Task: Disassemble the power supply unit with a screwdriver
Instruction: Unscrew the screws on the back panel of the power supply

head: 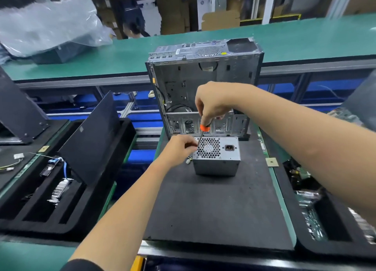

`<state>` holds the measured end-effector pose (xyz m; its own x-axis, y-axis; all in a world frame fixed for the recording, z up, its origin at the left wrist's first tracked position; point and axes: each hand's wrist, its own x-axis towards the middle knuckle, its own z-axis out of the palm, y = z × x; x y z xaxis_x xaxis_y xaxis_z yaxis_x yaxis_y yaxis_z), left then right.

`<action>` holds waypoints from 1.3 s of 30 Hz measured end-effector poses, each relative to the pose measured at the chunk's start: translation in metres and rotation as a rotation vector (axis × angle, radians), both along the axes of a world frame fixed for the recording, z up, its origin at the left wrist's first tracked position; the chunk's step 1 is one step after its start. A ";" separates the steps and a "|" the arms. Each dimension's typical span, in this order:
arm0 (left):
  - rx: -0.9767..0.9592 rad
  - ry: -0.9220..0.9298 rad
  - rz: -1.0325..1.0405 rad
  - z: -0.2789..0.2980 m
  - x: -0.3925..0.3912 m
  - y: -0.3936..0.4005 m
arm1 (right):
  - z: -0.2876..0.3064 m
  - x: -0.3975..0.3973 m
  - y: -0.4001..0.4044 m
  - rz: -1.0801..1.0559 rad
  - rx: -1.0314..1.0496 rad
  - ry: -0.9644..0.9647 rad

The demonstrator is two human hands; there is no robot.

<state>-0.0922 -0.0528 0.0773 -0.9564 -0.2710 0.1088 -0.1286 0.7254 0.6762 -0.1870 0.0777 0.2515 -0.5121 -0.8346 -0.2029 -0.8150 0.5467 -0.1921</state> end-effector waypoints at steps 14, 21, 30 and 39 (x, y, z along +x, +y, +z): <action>-0.043 -0.003 0.011 -0.020 0.011 0.007 | -0.016 0.022 -0.014 0.037 0.005 0.046; -0.030 0.012 -0.003 -0.022 0.011 0.007 | -0.017 0.023 -0.013 0.028 0.017 0.058; 0.009 0.013 -0.019 -0.023 0.011 0.001 | -0.026 0.037 -0.026 -0.016 0.017 0.136; 0.064 0.020 0.003 -0.025 0.011 0.000 | -0.019 0.031 -0.024 0.144 0.148 0.070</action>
